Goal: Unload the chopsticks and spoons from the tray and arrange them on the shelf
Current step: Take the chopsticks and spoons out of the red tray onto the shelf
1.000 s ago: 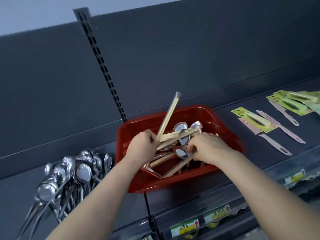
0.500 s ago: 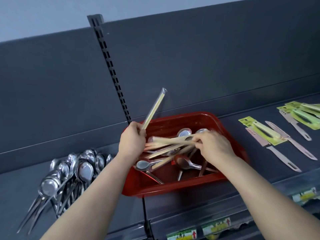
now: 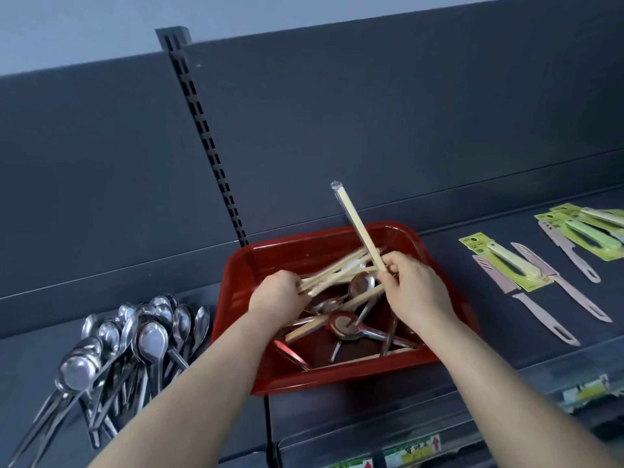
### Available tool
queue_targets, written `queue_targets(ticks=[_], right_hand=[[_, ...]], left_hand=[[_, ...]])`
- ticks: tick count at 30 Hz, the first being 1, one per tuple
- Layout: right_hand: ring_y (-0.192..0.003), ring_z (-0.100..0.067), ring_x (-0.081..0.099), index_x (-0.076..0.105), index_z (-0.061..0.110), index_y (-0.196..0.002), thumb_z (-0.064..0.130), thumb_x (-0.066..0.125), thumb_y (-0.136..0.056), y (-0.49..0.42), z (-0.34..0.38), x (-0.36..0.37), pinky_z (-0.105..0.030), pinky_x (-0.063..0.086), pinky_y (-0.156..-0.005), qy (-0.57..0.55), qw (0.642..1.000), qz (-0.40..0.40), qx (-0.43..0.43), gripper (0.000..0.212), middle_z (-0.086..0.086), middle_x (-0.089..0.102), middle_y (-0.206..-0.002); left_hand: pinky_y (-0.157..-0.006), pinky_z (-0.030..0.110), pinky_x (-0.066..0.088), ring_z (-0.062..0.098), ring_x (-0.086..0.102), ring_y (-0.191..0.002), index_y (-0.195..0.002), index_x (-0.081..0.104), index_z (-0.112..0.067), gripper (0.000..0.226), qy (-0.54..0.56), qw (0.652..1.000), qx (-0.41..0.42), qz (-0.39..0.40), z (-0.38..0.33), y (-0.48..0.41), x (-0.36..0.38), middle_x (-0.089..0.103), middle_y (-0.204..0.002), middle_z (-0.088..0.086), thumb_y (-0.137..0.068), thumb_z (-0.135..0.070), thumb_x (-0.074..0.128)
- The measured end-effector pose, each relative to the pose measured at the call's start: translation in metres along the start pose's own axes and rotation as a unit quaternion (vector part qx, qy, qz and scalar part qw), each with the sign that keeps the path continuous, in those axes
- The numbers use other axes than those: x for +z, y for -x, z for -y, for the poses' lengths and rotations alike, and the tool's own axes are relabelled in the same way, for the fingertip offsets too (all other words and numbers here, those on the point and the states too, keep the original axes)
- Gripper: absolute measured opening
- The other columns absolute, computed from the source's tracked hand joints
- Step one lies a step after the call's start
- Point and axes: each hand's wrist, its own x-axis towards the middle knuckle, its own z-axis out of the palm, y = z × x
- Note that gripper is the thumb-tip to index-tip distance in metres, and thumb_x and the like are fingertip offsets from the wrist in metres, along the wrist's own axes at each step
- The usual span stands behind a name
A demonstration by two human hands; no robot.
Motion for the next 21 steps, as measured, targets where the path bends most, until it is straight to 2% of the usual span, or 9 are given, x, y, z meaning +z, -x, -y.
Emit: queue_targets(ticks=[3,6,9,11,14,17,21], right_hand=[[-0.093,-0.024,0.062,0.058,0.025,-0.109,0.027,0.049,-0.096,-0.003,-0.001,0.001,-0.034,0.046,-0.064,0.023,1.0,0.013,0.005,0.016,0.003,0.068,-0.099],[-0.095,-0.026,0.061,0.056,0.024,-0.108,0.028,0.049,-0.096,-0.013,0.006,-0.002,-0.033,0.045,-0.066,0.072,0.995,0.063,0.003,0.015,0.002,0.068,-0.1],[-0.1,-0.025,0.06,0.06,0.031,-0.103,0.026,0.056,-0.093,-0.025,0.021,-0.002,-0.03,0.041,-0.07,0.133,0.98,0.149,-0.006,0.011,0.004,0.066,-0.104],[-0.101,-0.024,0.06,0.063,0.034,-0.094,0.021,0.062,-0.09,-0.03,0.029,0.003,-0.029,0.04,-0.071,0.176,0.966,0.19,-0.017,0.014,0.003,0.065,-0.103],[-0.111,-0.025,0.056,0.066,0.032,-0.11,0.012,0.062,-0.087,-0.031,0.03,0.013,-0.029,0.04,-0.079,0.245,0.94,0.236,-0.029,0.031,0.0,0.062,-0.113],[-0.12,-0.026,0.05,0.062,0.025,-0.121,0.011,0.058,-0.087,-0.029,0.025,0.019,-0.027,0.033,-0.08,0.287,0.926,0.241,-0.052,0.037,-0.002,0.06,-0.12],[-0.114,-0.024,0.055,0.066,0.031,-0.115,0.021,0.061,-0.087,-0.032,0.03,0.013,-0.027,0.04,-0.081,0.261,0.943,0.204,-0.038,0.031,0.0,0.062,-0.116]], left_hand=[[-0.061,0.029,0.04,0.028,0.06,-0.076,-0.07,0.053,-0.018,0.02,0.107,0.993,-0.018,-0.043,0.002,-0.005,-0.008,0.056,-0.066,-0.003,-0.084,-0.027,0.063],[-0.061,0.031,0.043,0.023,0.061,-0.071,-0.079,0.062,-0.015,0.012,0.206,0.972,-0.033,-0.109,0.002,-0.002,-0.017,0.065,-0.071,-0.002,-0.086,-0.024,0.06],[-0.063,0.03,0.046,0.019,0.062,-0.066,-0.073,0.064,-0.018,0.018,0.285,0.946,-0.046,-0.149,0.001,0.004,-0.025,0.07,-0.073,-0.001,-0.089,-0.024,0.06],[-0.064,0.03,0.047,0.016,0.061,-0.064,-0.074,0.065,-0.018,0.017,0.299,0.942,-0.059,-0.137,0.001,0.007,-0.028,0.07,-0.073,-0.002,-0.089,-0.024,0.061],[-0.072,0.033,0.048,0.019,0.06,-0.072,-0.078,0.066,-0.015,0.011,0.286,0.952,-0.073,-0.085,0.001,0.011,-0.027,0.07,-0.079,0.001,-0.087,-0.022,0.064],[-0.077,0.036,0.048,0.023,0.062,-0.078,-0.081,0.068,-0.014,0.01,0.271,0.957,-0.071,-0.076,0.0,0.016,-0.028,0.07,-0.083,0.004,-0.085,-0.021,0.064],[-0.075,0.037,0.051,0.022,0.062,-0.072,-0.076,0.064,-0.019,0.011,0.289,0.95,-0.064,-0.103,-0.003,0.023,-0.034,0.072,-0.079,0.001,-0.087,-0.02,0.061]])
